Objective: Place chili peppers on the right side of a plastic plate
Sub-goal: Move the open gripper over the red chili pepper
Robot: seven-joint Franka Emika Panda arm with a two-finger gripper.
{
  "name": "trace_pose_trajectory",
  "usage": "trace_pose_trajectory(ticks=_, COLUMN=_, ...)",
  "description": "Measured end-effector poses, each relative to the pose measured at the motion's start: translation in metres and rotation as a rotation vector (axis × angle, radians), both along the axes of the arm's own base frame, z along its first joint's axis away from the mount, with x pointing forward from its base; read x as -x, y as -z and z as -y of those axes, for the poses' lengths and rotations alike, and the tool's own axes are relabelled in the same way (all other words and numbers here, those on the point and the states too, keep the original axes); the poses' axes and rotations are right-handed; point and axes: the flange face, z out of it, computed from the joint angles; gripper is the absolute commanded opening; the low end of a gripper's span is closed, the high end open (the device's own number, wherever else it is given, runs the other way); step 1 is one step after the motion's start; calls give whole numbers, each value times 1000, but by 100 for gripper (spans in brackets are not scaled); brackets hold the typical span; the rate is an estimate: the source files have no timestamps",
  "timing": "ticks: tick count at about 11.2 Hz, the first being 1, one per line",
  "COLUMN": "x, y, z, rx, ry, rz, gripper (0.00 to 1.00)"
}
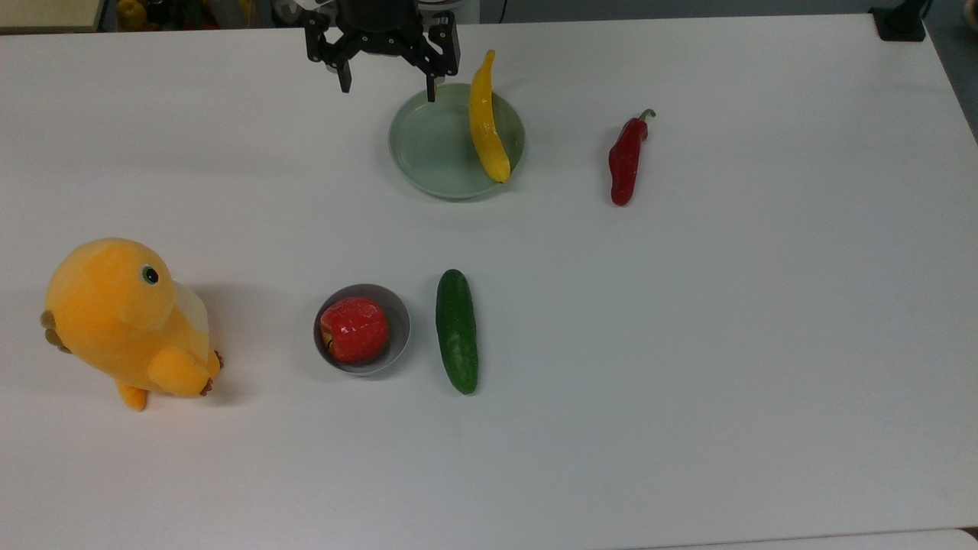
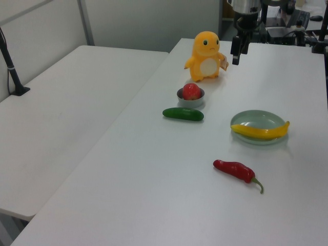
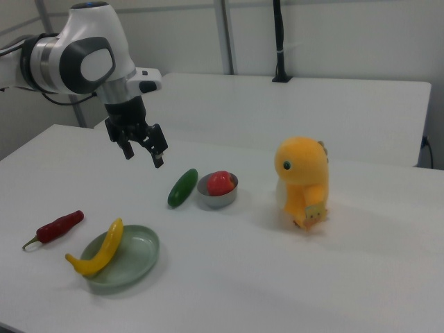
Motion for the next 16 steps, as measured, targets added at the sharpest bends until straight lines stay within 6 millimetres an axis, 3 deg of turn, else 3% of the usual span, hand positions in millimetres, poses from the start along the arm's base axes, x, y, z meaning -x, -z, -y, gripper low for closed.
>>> trace_pose_trajectory(ticks=5, x=-7, y=-19, z=10, rx=-60, ry=34, rz=68, gripper=100)
trace_pose_trajectory(ticks=10, x=-7, y=-18, z=12, rx=-117, ry=56, rz=60, gripper=100)
trace_pose_trajectory(ticks=14, x=12, y=-15, z=29, rx=-147, ry=-143, rz=-59, gripper=100)
trace_pose_trajectory(ticks=16, x=14, y=-16, z=33, rx=-148, ry=-159, rz=-69, gripper=100)
